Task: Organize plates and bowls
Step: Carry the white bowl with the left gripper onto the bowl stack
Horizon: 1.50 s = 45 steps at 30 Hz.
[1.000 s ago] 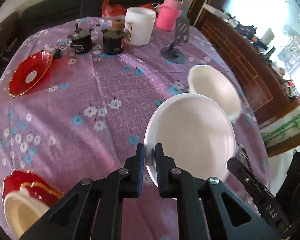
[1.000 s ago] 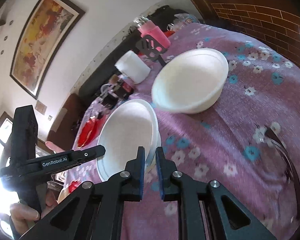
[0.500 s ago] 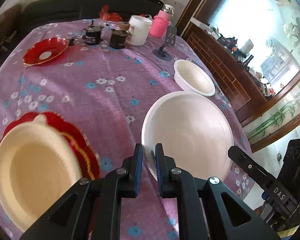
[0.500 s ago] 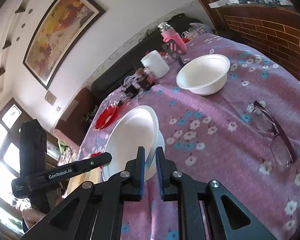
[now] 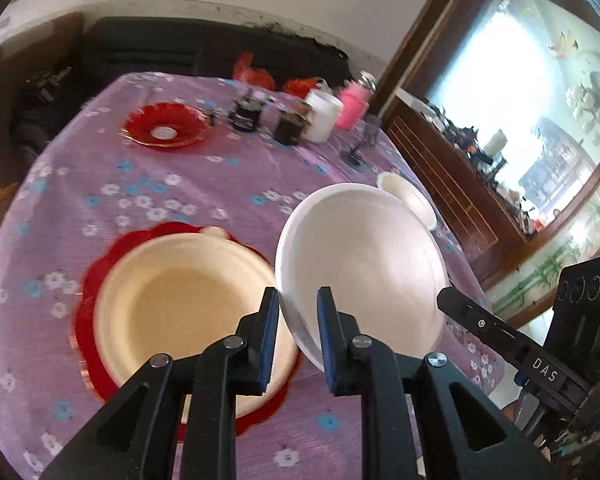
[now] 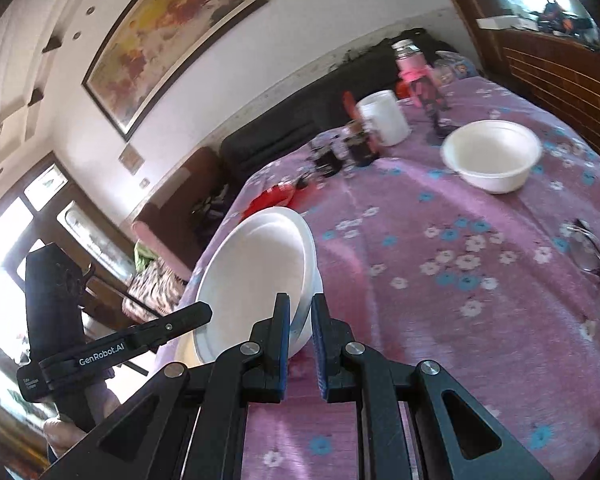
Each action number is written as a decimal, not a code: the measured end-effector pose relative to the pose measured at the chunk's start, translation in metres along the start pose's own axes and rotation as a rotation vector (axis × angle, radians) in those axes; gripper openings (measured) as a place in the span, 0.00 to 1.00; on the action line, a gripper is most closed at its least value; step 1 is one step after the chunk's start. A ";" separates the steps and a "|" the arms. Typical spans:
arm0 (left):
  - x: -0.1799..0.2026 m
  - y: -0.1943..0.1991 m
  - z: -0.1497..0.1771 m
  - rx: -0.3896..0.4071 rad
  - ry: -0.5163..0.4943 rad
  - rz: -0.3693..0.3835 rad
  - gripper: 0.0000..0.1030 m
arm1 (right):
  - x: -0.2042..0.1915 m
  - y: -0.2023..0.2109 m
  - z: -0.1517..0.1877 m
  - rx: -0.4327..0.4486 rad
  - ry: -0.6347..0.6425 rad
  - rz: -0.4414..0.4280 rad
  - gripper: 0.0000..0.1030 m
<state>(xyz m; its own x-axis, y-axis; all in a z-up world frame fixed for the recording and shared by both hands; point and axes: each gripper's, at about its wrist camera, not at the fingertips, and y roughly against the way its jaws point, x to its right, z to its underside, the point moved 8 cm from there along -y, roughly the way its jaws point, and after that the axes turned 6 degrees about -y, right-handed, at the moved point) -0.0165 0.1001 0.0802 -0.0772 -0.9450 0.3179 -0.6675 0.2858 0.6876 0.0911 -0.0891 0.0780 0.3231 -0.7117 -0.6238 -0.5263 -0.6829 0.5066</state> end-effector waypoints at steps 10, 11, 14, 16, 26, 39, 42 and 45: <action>-0.070 0.023 0.011 0.024 0.097 -0.051 0.17 | -0.052 -0.052 0.021 -0.092 0.085 -0.017 0.12; -0.076 0.022 0.012 0.021 0.109 -0.053 0.17 | -0.055 -0.059 0.024 -0.105 0.091 -0.014 0.12; -0.089 0.019 0.018 0.007 0.128 -0.061 0.17 | -0.058 -0.073 0.032 -0.135 0.099 -0.004 0.13; -0.095 0.016 0.021 -0.004 0.138 -0.059 0.17 | -0.057 -0.081 0.037 -0.156 0.096 0.001 0.13; -0.110 -0.002 0.031 -0.043 0.170 -0.046 0.17 | -0.052 -0.094 0.048 -0.197 0.104 0.025 0.14; -0.114 0.002 0.027 -0.028 0.180 -0.057 0.17 | -0.051 -0.091 0.044 -0.186 0.102 0.022 0.18; -0.113 0.005 0.027 -0.023 0.180 -0.056 0.17 | -0.051 -0.090 0.043 -0.183 0.099 0.019 0.19; -0.112 0.010 0.025 -0.010 0.175 -0.064 0.17 | -0.050 -0.087 0.041 -0.174 0.089 0.013 0.20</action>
<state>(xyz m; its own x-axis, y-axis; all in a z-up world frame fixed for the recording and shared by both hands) -0.0333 0.2054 0.0352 0.0961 -0.9193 0.3816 -0.6595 0.2283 0.7161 0.0889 0.0121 0.0407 0.3891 -0.7273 -0.5653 -0.3895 -0.6860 0.6146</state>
